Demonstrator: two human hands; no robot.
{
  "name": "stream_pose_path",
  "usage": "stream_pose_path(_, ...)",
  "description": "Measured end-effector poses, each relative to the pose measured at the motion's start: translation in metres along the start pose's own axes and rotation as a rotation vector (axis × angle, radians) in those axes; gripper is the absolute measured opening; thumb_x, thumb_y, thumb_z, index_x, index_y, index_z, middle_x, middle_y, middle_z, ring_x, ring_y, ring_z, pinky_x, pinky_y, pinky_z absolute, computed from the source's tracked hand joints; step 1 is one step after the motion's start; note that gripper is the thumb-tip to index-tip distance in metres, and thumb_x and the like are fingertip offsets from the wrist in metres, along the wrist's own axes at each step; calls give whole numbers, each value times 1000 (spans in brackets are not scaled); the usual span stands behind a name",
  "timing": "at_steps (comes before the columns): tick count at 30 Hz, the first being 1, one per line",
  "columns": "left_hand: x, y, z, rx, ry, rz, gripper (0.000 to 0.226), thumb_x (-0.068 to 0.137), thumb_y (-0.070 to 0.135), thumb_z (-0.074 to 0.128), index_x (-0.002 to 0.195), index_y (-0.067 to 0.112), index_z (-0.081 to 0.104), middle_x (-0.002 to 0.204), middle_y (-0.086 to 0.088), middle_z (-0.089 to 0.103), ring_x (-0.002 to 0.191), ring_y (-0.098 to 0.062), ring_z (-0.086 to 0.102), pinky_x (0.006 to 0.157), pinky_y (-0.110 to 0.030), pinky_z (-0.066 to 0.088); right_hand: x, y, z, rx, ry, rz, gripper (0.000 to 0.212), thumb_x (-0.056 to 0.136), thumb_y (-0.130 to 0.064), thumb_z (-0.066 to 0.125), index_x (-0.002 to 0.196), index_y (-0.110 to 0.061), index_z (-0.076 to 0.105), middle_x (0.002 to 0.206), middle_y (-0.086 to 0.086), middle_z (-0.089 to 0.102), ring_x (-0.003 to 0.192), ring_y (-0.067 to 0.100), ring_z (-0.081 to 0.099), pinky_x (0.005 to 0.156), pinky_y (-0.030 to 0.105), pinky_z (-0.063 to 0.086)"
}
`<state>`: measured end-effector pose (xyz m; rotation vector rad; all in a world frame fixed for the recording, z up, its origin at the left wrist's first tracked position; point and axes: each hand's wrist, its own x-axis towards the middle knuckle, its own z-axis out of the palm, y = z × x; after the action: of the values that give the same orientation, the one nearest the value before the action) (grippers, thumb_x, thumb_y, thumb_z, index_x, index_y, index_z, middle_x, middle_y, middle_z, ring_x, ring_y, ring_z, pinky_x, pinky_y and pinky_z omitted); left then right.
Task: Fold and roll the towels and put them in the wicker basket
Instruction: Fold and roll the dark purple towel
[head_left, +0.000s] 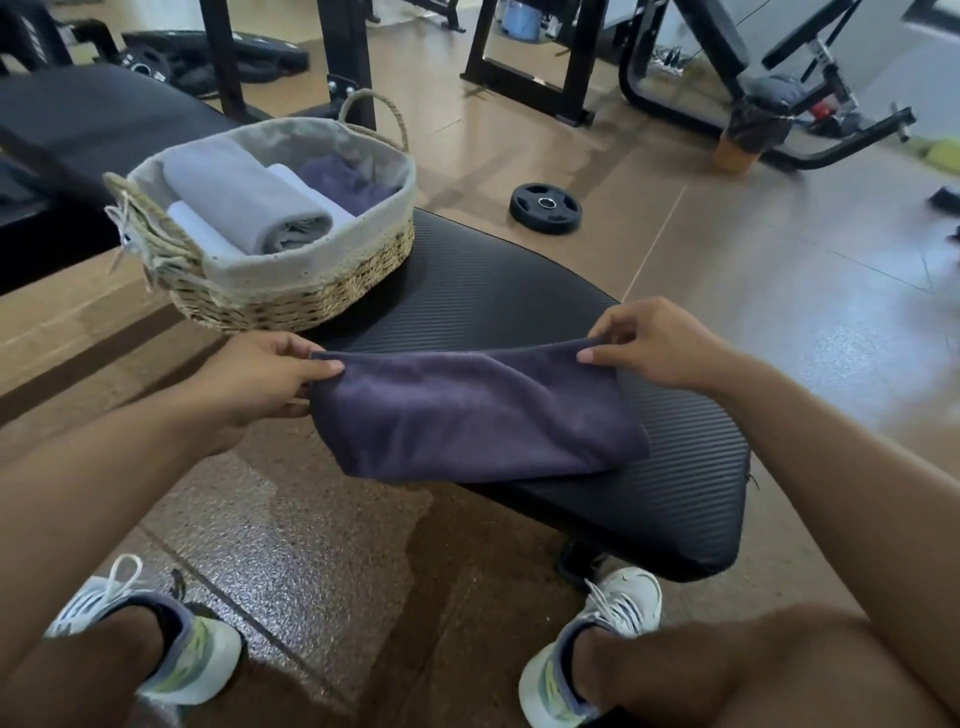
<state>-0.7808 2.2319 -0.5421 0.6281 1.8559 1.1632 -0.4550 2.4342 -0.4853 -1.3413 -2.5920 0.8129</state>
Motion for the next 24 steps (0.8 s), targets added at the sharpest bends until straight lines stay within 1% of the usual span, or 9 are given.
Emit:
stream_pose_path(3, -1, 1, 1, 11, 20, 14, 15, 88, 8, 75, 88, 16, 62, 78, -4, 66, 46, 1, 61, 43, -14, 50, 1, 6, 3, 45, 144, 52, 14, 81, -25, 85, 79, -22, 72, 74, -2, 72, 64, 10, 61, 65, 27, 46)
stream_pose_path(5, -1, 2, 2, 22, 27, 17, 15, 88, 8, 76, 90, 15, 62, 79, -5, 66, 55, -6, 62, 45, -15, 51, 3, 10, 9, 16, 188, 85, 16, 80, -26, 85, 77, -26, 69, 74, -5, 71, 68, 9, 62, 66, 28, 46)
stream_pose_path(10, 0, 0, 1, 51, 28, 17, 15, 86, 11, 77, 92, 15, 64, 85, -7, 67, 69, -14, 59, 60, -26, 51, 5, 10, 21, -86, 209, 85, 20, 75, -30, 85, 74, -28, 66, 74, -14, 69, 79, 11, 67, 78, 38, 57)
stream_pose_path(14, 1, 0, 2, 54, 31, 25, 14, 88, 14, 77, 93, 15, 64, 84, -5, 68, 68, -13, 60, 62, -27, 50, 0, 4, 6, -116, 170, 35, 20, 78, -37, 86, 76, -26, 69, 75, -15, 66, 77, 6, 63, 70, 28, 48)
stream_pose_path(16, 1, 0, 2, 37, 32, 24, 12, 89, 21, 76, 92, 15, 65, 81, -3, 68, 66, -13, 60, 61, -27, 50, -2, 0, -2, -52, 176, -9, 20, 79, -35, 86, 79, -22, 70, 74, -12, 69, 71, 7, 62, 66, 25, 47)
stream_pose_path(18, 2, -1, 1, 22, 27, 24, 14, 91, 27, 74, 90, 16, 66, 82, -3, 70, 68, -15, 63, 62, -28, 51, -7, -4, -7, 199, 72, -28, 19, 84, -25, 82, 84, -13, 67, 67, -8, 69, 61, 7, 60, 62, 20, 48)
stream_pose_path(20, 3, -2, 0, 23, 20, 25, 14, 92, 28, 73, 89, 16, 66, 86, -6, 72, 74, -18, 65, 67, -31, 52, -13, -7, -8, 412, -123, 17, 14, 91, -19, 74, 90, -11, 64, 67, 0, 68, 56, 8, 57, 56, 21, 47)
stream_pose_path(22, 4, -3, -1, 39, 16, 26, 13, 94, 26, 71, 89, 16, 66, 90, -8, 72, 79, -21, 65, 70, -33, 53, -18, -7, -7, 385, -275, 88, 10, 95, -21, 69, 96, -12, 66, 69, 5, 68, 55, 12, 59, 51, 23, 47)
stream_pose_path(24, 5, -4, -1, 47, 22, 30, 12, 94, 24, 70, 88, 15, 67, 91, -9, 71, 78, -21, 64, 68, -32, 53, -18, -4, -1, 237, -287, 136, 9, 96, -22, 69, 98, -13, 69, 64, 3, 67, 53, 13, 60, 47, 24, 46)
